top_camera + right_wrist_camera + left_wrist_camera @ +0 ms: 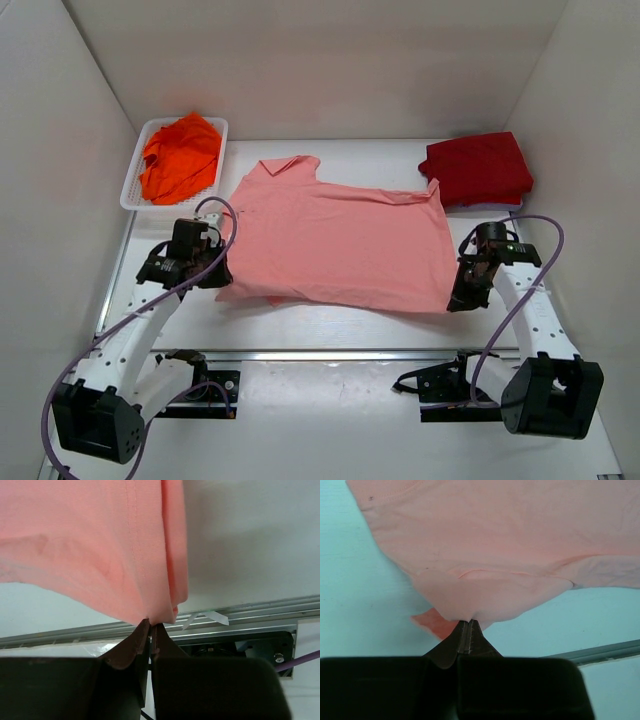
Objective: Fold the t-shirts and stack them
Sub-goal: Fold the flattened tshirt in 1/3 of the way
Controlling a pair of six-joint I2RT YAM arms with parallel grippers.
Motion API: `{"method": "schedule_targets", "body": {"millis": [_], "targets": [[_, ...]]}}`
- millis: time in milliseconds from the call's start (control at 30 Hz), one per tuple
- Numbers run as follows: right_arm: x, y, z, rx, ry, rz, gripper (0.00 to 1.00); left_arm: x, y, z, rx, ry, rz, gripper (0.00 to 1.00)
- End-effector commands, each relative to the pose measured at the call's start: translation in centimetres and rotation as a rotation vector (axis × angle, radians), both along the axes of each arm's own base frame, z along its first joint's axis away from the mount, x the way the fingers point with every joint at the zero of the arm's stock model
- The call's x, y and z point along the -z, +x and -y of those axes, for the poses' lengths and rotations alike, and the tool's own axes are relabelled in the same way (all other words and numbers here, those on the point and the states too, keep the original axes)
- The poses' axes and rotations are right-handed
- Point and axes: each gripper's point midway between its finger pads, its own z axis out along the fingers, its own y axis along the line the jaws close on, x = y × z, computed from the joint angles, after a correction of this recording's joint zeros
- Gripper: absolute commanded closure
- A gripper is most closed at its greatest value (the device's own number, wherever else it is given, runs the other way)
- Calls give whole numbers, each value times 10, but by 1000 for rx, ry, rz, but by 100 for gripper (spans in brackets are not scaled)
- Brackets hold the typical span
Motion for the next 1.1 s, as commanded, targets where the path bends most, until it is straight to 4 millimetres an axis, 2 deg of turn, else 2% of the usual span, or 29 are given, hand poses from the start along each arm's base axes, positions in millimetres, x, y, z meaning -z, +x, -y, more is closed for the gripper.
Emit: {"method": "schedule_targets", "body": {"millis": [0,167,333,400,433,467,567,633,667,733,867,1067], "targets": [[-5,5,12,21,-37,-14,100,-9,3,-3,-2,-4,33,100],[0,17,24,17,-36,-34,100,-11,19,1,2,-10,32,100],[10,30,22,-20,-23,-79,100,-5,39,-3,-35,-14,9,100],[15,39,23,-28,-13,-101,99,-10,53,0,-36,-14,27,100],[15,44,22,-41,-8,-107,100,-6,55,2,-28,-11,5,100],[17,51,25,-42,-14,-115,100,-9,66,3,-38,-12,15,100],[20,65,27,-45,-8,-124,100,-8,80,3,-42,-6,4,100],[24,77,25,-57,11,-141,100,-8,98,1,-50,5,5,100],[26,79,25,-57,14,-154,100,-5,100,3,-42,9,-3,100],[33,94,24,-66,23,-171,100,3,110,1,-47,19,-30,100],[37,115,25,-75,24,-190,100,5,136,-4,-69,34,-17,100],[46,158,32,-64,20,-162,100,22,169,-12,-98,61,-31,100]]}}
